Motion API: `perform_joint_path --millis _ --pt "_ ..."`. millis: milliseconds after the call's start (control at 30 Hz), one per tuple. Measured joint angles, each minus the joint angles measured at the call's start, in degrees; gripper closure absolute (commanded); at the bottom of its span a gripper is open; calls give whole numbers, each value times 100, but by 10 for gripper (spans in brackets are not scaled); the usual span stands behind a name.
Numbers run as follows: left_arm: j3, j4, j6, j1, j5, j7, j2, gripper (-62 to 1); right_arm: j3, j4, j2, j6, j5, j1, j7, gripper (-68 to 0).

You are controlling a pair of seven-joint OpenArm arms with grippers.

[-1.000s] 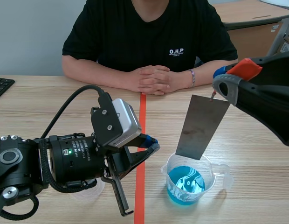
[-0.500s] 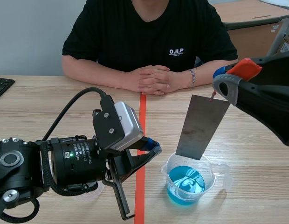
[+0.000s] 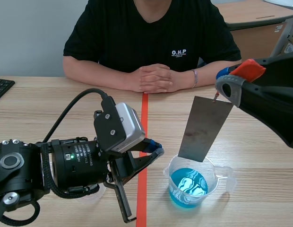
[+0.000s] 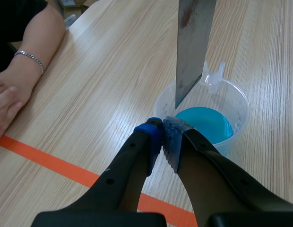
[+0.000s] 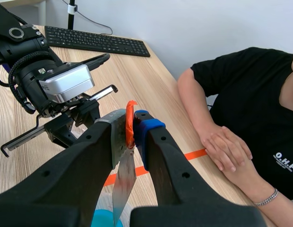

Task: Do the redox reaction experiment.
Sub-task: 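Raise the plate and point at it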

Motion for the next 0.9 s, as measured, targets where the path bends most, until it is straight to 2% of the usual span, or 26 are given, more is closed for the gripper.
perform_joint_path --millis 300,467,533,700,900 --pt "-2 4 26 0 -2 -105 -120 -42 0 0 0 0 0 0 0 -17" --pt "-164 13 31 20 -7 -243 -479 -42 0 0 0 0 0 0 0 -17" --pt "-337 55 70 81 -109 -258 -691 -42 0 0 0 0 0 0 0 -17" --pt "-1095 350 138 603 -446 -535 -1349 -42 0 0 0 0 0 0 0 -17" --pt "-2511 772 365 1888 -490 -557 -1950 -42 0 0 0 0 0 0 0 -17"
